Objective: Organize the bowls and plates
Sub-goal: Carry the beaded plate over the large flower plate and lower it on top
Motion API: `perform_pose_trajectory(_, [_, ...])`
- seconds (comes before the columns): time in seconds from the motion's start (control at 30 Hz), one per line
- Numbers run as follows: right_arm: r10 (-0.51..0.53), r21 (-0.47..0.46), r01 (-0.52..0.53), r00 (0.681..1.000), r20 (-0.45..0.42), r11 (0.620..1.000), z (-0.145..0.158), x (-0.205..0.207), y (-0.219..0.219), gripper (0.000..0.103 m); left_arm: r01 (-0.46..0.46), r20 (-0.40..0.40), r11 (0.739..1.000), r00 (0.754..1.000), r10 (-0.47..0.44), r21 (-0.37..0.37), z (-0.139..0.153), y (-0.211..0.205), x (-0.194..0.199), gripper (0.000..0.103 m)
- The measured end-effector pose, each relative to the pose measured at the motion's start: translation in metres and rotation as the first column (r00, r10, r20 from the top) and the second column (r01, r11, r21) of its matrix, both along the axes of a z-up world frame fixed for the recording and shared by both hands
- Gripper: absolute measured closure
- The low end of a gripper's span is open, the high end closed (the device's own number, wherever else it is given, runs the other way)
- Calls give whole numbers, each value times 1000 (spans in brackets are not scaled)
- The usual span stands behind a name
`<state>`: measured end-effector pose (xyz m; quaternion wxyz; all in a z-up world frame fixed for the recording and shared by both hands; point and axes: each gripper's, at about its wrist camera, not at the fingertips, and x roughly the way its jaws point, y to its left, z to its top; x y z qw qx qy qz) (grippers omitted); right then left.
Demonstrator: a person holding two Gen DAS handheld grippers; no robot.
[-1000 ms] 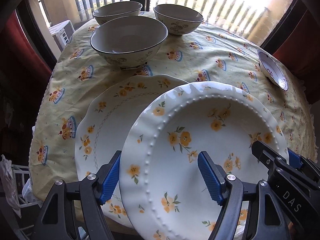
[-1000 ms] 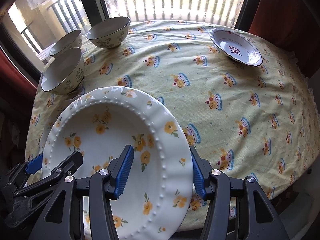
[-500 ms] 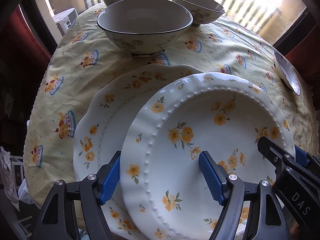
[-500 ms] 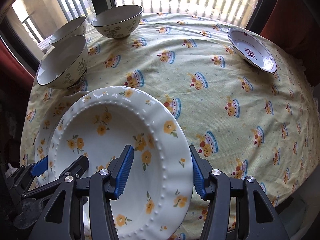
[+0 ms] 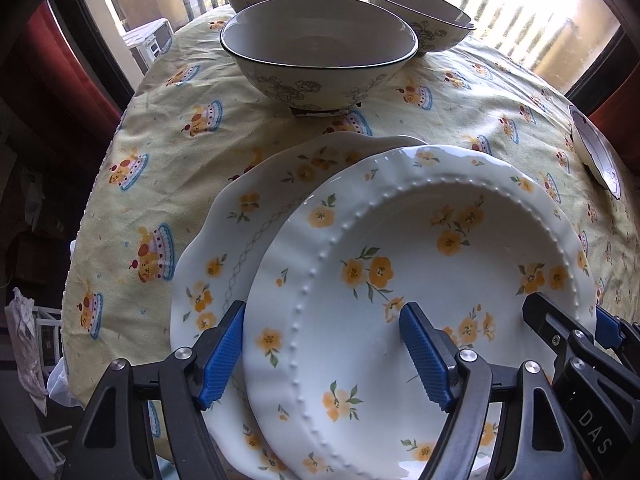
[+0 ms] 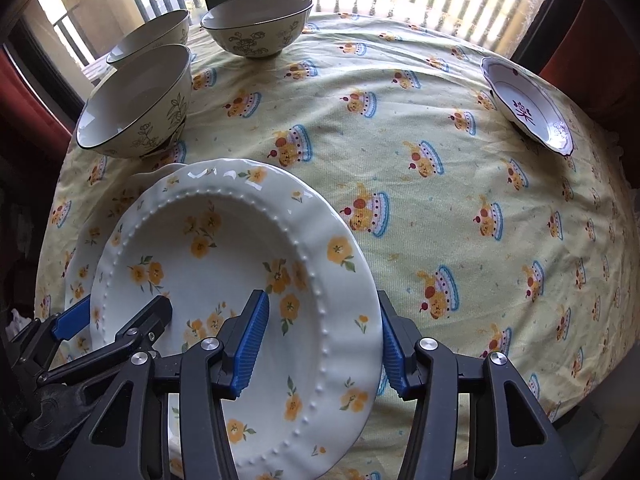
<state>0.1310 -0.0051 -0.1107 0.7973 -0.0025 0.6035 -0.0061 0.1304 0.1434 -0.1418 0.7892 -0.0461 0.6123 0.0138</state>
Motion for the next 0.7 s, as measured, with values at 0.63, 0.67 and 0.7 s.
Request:
perform_pose_trajectory(0.63, [-81, 50, 82, 997, -10, 995, -3, -16, 0, 67, 72, 60, 996, 995, -75, 60, 24, 18, -14, 25])
perform_pose_trajectory(0.67, [-80, 49, 80, 997, -11, 996, -5, -16, 2, 67, 74, 60, 995, 995, -77, 61, 24, 20, -15, 25])
perform_pose_trajectory(0.7, [-79, 49, 80, 997, -14, 996, -7, -15, 4, 66, 77, 59, 995, 995, -80, 59, 23, 21, -15, 25])
